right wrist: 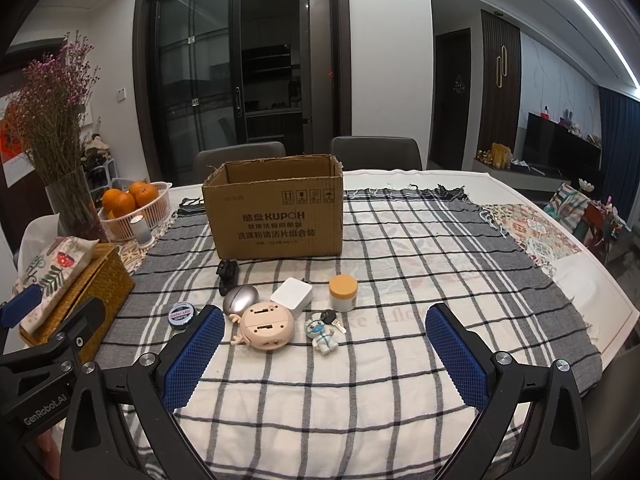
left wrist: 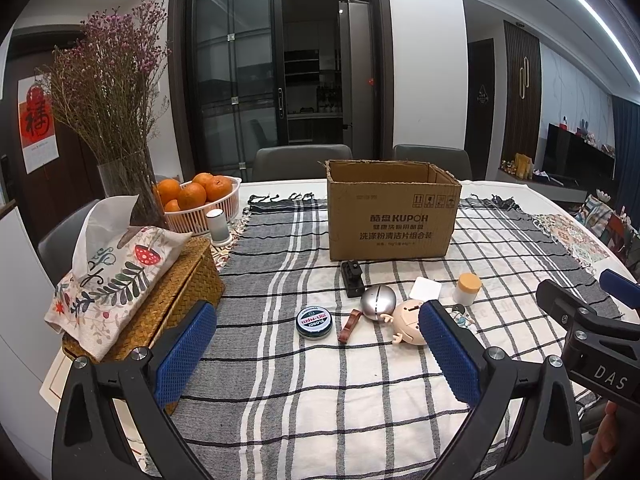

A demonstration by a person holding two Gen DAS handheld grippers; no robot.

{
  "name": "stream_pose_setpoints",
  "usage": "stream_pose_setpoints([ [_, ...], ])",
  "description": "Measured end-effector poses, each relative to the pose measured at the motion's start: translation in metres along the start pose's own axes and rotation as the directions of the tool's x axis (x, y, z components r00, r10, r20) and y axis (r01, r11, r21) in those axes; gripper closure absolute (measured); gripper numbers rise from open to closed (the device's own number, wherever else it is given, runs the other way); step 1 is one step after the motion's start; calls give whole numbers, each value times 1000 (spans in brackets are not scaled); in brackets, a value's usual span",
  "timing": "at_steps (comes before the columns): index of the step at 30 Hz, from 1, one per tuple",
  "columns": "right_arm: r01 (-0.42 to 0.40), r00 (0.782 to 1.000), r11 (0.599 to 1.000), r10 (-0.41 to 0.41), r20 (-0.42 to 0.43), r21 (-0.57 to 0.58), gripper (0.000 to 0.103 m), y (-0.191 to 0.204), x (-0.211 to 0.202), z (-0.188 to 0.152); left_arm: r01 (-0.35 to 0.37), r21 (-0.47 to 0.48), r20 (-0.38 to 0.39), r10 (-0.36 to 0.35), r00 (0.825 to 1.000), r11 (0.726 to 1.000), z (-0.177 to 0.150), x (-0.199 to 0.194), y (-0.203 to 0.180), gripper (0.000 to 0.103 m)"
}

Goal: Organize rigid objects

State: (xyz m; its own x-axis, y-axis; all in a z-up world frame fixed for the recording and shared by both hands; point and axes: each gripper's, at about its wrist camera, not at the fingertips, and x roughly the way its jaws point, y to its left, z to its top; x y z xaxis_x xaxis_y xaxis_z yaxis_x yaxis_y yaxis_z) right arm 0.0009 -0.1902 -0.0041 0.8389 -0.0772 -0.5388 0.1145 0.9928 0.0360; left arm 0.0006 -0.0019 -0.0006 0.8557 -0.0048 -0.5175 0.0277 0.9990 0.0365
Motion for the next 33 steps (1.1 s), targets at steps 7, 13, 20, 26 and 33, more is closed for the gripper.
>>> stream_pose_setpoints([
  [7,-5,1000,1000,5,-8,-4,1,4,3,-1,4,-3,-17,-4,1000,1000,-1,3,2,0],
  [13,-17,1000,1000,17,-26,-4,1,7,11,-2,1,-7,-13,-1,1000,1000,-3,8,7,0],
  [20,-37,998,999,36,-60,-10,1,16,24,-5,-17,3,-19,17,1000,1000,-8,21,14,0],
  [26,-67,992,998,65,-104,-12,1,25,44,-8,-33,27,-56,35,998,999,-10,35,21,0],
  [33,-97,985,995,94,-143,-14,1,36,69,-9,-38,43,-84,41,996,998,-13,57,29,2],
])
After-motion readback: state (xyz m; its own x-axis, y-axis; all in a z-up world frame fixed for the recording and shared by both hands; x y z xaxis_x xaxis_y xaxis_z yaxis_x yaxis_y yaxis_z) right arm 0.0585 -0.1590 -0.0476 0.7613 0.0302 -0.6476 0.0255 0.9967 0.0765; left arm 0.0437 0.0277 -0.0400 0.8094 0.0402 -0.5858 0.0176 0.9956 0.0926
